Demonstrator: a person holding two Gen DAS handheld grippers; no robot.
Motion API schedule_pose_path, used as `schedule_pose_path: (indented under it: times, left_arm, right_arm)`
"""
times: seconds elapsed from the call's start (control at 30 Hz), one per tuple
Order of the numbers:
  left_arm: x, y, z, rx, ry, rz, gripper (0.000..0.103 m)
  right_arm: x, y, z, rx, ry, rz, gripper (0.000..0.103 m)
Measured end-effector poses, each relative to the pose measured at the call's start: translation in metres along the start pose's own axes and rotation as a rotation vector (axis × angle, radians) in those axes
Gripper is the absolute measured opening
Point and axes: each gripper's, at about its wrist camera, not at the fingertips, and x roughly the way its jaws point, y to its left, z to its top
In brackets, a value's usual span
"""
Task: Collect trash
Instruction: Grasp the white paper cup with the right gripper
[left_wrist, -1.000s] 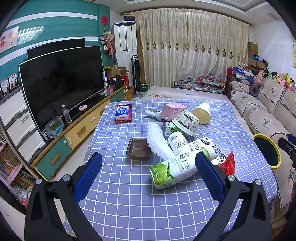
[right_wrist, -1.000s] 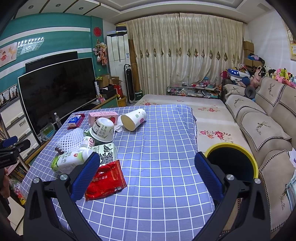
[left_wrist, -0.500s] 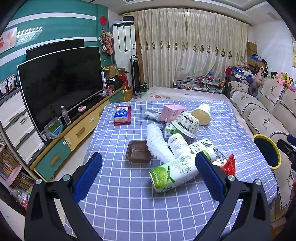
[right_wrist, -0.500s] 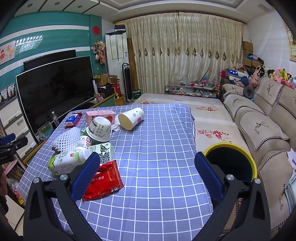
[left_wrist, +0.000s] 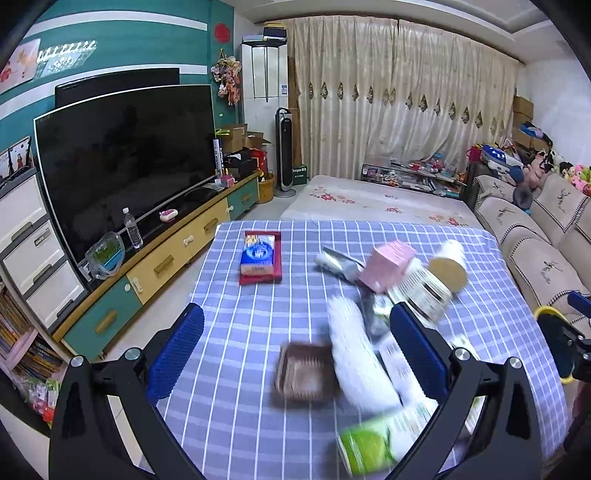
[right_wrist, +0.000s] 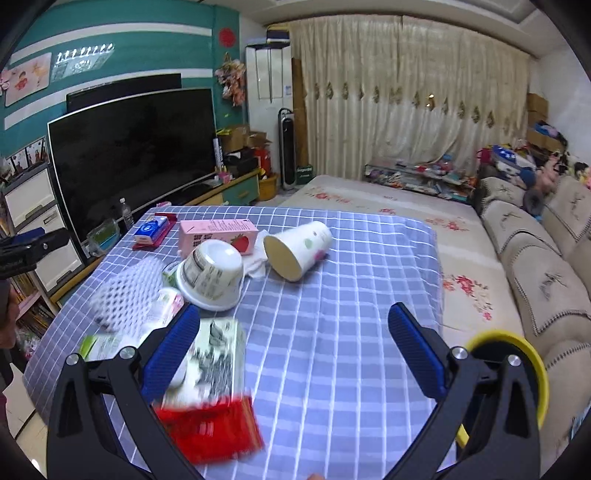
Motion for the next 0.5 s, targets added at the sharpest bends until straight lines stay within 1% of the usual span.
schedule_pose_path:
  times: [0.1, 0.17, 0.3, 0.37, 0.47, 0.5]
  left_arm:
    - [0.031, 0.000, 0.016, 0.002, -0.015, -0.002, 0.099]
    - [0.049, 0.000, 0.025, 0.000, -0.016, -0.004, 0.099]
    - [0.093, 0.001, 0.043, -0.014, -0.020, 0.002, 0.099]
    - [0.106, 0.003, 0.049, -0.035, -0.024, -0.006, 0.099]
    - [0.122, 0.006, 0.056, -0.062, -0.029, -0.030, 0.099]
    - [0.126, 0.006, 0.056, -0.062, -0.030, -0.029, 0.099]
  right_arm:
    - [0.038, 0.000, 0.015, -0.018, 0.024, -0.023, 0.097]
    - [0.068, -0.002, 0.025, -0.020, 0.058, -0.025, 0.096]
    - [0.122, -0.006, 0.034, -0.029, 0.130, -0.062, 0.091]
    - [0.148, -0.009, 0.036, -0.022, 0.178, -0.076, 0.088]
    - [0.172, -0.012, 0.038, -0.014, 0.209, -0.094, 0.083]
    - [0.175, -0.013, 0.039, -0.009, 0.209, -0.097, 0.079]
